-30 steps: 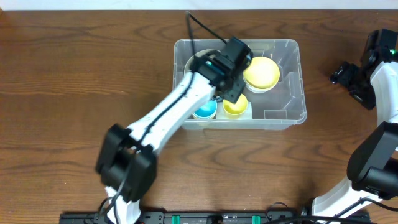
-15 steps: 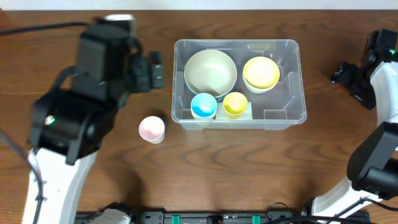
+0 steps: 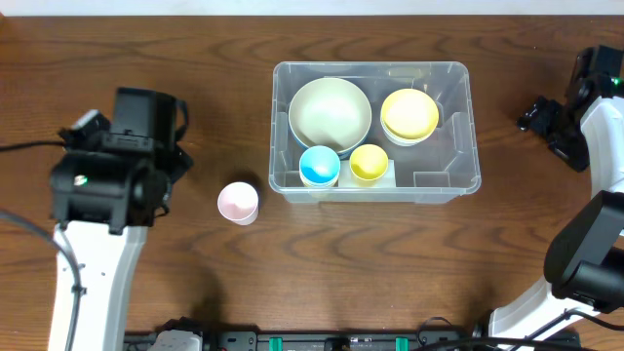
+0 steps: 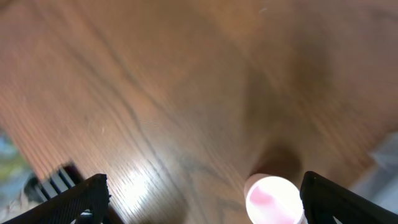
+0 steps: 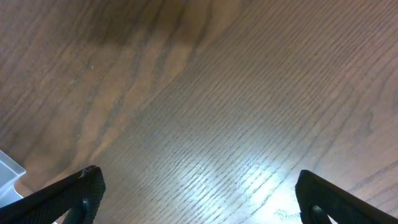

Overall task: Pack container
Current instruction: 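Move the left gripper to the pink cup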

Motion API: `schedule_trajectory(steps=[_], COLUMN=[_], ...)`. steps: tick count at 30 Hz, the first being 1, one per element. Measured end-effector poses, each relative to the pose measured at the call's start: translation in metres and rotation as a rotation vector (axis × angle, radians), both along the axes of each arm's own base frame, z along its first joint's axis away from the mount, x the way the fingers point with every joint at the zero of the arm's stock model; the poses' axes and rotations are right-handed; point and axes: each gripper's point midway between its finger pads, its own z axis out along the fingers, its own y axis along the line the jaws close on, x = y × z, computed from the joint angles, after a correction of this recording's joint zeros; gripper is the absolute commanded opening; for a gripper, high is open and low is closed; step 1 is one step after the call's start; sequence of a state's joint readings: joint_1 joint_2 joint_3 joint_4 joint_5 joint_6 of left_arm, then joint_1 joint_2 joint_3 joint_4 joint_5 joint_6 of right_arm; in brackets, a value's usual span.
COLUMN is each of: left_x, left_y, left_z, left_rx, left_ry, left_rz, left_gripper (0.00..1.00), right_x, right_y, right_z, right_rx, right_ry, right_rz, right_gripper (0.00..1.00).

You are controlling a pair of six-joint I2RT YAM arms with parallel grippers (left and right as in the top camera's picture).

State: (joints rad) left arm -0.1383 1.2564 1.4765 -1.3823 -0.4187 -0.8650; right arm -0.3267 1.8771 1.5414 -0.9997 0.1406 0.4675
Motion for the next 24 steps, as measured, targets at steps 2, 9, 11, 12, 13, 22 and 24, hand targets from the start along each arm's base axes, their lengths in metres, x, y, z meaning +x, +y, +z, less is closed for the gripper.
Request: schedule_trajectory(steps=[2, 9, 11, 12, 13, 22, 24], left_x=[0.000, 0.003, -0.002, -0.004, -0.006, -0.001, 0.004], left_y=[-0.002, -0.031, -0.037, -0.039, -0.041, -0.053, -0.059], left_z=[-0.024, -0.084, -0.094, -0.099, -0.104, -0.154, -0.168], left_rx=[-0.023, -0.199, -0.235, -0.249, -0.261, -0.313, -0.341], left_ry=[0.020, 0.077, 0.107, 0.122, 0.135, 0.171, 0.177], left_rz=[0.040, 0.042, 0.034, 0.032, 0.030, 0.006, -0.015], left_gripper=[0.98, 0.98, 0.98, 0.98, 0.98, 0.98, 0.98], right_x=[0.000, 0.000, 0.000, 0.000, 0.000, 0.000, 0.000], right_y=[0.000, 0.000, 0.000, 0.000, 0.000, 0.000, 0.000], right_z=[0.000, 0.000, 0.000, 0.000, 0.000, 0.000, 0.000], right_rx=[0.001, 0.001, 0.002, 0.002, 0.002, 0.002, 0.002], right_ry=[0.000, -0.001, 0.000, 0.000, 0.000, -0.001, 0.000], right_rz=[0.000, 0.000, 0.000, 0.000, 0.000, 0.000, 0.000], right_gripper=[0.99, 0.99, 0.99, 0.99, 0.99, 0.99, 0.99])
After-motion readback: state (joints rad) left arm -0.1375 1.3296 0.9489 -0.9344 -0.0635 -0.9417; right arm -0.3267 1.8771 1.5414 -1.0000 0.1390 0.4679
